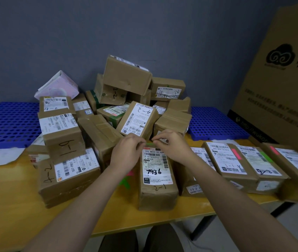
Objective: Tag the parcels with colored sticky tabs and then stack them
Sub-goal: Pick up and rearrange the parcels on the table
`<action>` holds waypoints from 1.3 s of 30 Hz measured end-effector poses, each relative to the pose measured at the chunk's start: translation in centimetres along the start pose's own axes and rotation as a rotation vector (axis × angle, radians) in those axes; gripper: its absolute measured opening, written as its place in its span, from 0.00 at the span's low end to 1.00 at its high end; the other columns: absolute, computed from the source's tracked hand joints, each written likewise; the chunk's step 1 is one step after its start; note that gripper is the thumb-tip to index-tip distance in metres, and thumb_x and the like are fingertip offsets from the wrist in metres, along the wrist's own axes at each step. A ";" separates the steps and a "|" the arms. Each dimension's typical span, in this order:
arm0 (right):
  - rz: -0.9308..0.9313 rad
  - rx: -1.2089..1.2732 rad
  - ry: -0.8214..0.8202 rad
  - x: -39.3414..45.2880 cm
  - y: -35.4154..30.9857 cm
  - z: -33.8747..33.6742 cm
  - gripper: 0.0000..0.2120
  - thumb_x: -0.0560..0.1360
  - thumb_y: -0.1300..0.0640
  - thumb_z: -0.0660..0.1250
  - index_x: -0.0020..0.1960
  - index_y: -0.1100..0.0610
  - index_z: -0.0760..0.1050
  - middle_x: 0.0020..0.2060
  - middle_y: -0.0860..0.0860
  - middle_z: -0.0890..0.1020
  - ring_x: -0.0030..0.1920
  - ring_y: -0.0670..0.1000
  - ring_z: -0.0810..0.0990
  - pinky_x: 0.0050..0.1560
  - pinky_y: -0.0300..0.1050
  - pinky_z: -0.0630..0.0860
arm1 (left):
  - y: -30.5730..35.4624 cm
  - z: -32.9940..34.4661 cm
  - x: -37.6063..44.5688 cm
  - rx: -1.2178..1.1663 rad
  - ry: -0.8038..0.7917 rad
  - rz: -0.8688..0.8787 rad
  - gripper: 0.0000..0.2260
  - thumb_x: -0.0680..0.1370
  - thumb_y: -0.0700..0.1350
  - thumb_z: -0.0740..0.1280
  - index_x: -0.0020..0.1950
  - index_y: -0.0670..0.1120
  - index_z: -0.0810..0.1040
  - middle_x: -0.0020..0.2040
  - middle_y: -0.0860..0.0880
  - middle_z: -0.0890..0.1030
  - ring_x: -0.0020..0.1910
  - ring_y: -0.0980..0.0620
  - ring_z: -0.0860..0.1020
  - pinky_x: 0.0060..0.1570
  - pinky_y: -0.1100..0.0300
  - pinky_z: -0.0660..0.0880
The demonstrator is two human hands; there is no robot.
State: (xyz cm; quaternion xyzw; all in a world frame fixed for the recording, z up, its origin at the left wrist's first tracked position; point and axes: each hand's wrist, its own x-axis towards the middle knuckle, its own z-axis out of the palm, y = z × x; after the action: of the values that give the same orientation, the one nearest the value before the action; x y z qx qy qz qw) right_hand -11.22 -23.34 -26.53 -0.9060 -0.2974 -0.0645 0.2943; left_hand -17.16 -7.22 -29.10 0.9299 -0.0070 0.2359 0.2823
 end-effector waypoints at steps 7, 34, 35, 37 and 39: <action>-0.111 0.037 -0.075 -0.6 -3.6 -0.1 0.09 0.77 0.56 0.66 0.55 0.53 0.82 0.49 0.47 0.80 0.50 0.45 0.76 0.53 0.42 0.74 | -0.8 -4.6 -2.0 0.302 -0.051 0.013 0.08 0.79 0.45 0.63 0.55 0.48 0.79 0.51 0.47 0.81 0.52 0.46 0.77 0.45 0.54 0.74; 0.150 -0.551 -0.671 0.2 -10.5 8.2 0.30 0.67 0.52 0.78 0.65 0.60 0.71 0.60 0.56 0.76 0.59 0.57 0.77 0.50 0.47 0.74 | -3.7 -7.5 -5.9 0.532 -0.263 0.247 0.13 0.80 0.43 0.59 0.60 0.52 0.80 0.60 0.52 0.76 0.62 0.49 0.70 0.58 0.55 0.60; 0.167 -0.539 -0.666 0.2 -10.5 8.3 0.29 0.67 0.54 0.78 0.64 0.60 0.72 0.59 0.56 0.77 0.58 0.57 0.78 0.49 0.47 0.74 | -3.8 -7.5 -6.0 0.501 -0.247 0.249 0.13 0.80 0.43 0.59 0.59 0.51 0.80 0.60 0.52 0.77 0.62 0.48 0.71 0.59 0.54 0.60; 0.218 -0.506 -0.666 0.1 -10.5 8.5 0.29 0.66 0.56 0.78 0.63 0.61 0.72 0.58 0.57 0.78 0.55 0.57 0.79 0.47 0.46 0.76 | -4.1 -7.6 -6.2 0.466 -0.225 0.253 0.13 0.80 0.43 0.59 0.59 0.51 0.81 0.59 0.51 0.77 0.61 0.48 0.72 0.59 0.54 0.60; 0.261 -0.484 -0.666 0.0 -10.4 8.6 0.29 0.67 0.58 0.77 0.64 0.61 0.71 0.57 0.57 0.78 0.54 0.57 0.80 0.46 0.46 0.77 | -4.2 -7.7 -6.2 0.436 -0.205 0.263 0.12 0.80 0.43 0.60 0.57 0.50 0.82 0.58 0.51 0.78 0.60 0.47 0.72 0.58 0.53 0.61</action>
State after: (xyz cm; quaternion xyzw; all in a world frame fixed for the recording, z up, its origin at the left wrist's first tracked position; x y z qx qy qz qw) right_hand -17.74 -11.69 -28.38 -0.9502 -0.2355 0.2013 -0.0329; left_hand -25.45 -0.34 -28.41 0.9788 -0.1053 0.1710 0.0401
